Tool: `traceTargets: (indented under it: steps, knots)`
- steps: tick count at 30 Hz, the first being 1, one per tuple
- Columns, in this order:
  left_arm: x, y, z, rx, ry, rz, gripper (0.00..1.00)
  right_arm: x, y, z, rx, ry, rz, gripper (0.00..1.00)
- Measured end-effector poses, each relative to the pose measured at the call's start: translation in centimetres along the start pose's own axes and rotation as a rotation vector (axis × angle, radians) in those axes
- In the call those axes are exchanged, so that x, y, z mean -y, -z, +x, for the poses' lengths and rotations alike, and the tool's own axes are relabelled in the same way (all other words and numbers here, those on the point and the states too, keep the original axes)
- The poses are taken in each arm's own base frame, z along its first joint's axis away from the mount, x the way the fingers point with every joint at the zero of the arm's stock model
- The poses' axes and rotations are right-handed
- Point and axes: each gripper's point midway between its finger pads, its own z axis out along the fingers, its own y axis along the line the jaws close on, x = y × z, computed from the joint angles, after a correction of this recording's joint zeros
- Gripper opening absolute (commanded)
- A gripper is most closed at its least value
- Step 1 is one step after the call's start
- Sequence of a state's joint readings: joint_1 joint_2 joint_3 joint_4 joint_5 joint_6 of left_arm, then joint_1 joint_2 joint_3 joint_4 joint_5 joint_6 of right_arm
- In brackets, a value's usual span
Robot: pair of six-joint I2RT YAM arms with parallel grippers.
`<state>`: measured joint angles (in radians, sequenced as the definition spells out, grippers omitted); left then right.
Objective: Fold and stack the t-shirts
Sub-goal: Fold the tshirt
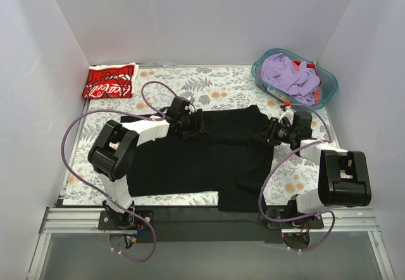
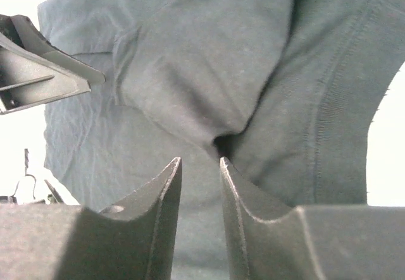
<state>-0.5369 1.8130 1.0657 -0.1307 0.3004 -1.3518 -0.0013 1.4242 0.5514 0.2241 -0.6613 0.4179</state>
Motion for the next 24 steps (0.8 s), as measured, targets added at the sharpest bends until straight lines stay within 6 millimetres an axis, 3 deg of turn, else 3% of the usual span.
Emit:
traceTargets:
  steps: [5, 12, 18, 24]
  knots:
    - [0.6, -1.6, -0.2, -0.018, 0.006, 0.007, 0.53, 1.6, -0.6, 0.7, -0.007, -0.043, -0.004, 0.35]
    - [2.1, -2.5, 0.5, -0.042, -0.016, 0.032, 0.52, 2.0, -1.2, 2.2, -0.050, -0.080, -0.039, 0.33]
    - [2.1, -3.6, 1.0, -0.065, -0.007, 0.033, 0.50, 2.4, -1.8, 3.5, -0.101, -0.121, -0.072, 0.33]
    - [2.6, -4.0, 1.3, -0.073, -0.012, 0.039, 0.44, 2.0, -1.9, 3.3, -0.103, -0.113, -0.104, 0.33]
